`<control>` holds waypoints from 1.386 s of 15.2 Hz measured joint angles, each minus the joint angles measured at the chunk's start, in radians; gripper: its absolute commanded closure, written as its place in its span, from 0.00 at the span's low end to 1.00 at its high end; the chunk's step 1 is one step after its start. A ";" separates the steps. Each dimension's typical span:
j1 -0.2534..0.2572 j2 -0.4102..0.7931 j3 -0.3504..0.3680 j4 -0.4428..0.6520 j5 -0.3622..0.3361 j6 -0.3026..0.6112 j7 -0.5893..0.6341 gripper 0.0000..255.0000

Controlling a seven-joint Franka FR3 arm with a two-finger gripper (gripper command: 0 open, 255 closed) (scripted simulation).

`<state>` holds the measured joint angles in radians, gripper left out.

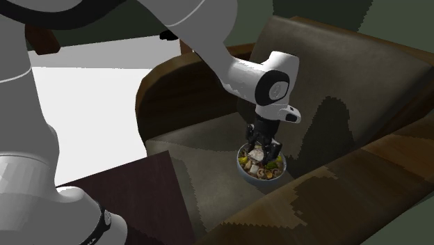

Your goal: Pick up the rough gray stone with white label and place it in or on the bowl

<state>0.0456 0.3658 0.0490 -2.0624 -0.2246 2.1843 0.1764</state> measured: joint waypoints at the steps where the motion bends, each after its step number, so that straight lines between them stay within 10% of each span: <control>1: 0.000 0.000 0.000 0.000 0.000 0.001 0.000 1.00; 5: 0.000 0.001 0.000 0.001 0.000 0.001 0.000 1.00; 6: 0.000 0.001 0.000 0.001 -0.001 0.001 0.000 0.00; 21: 0.008 -0.050 0.011 0.063 0.019 -0.113 -0.012 0.00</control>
<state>0.0534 0.3155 0.0603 -1.9994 -0.2053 2.0718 0.1645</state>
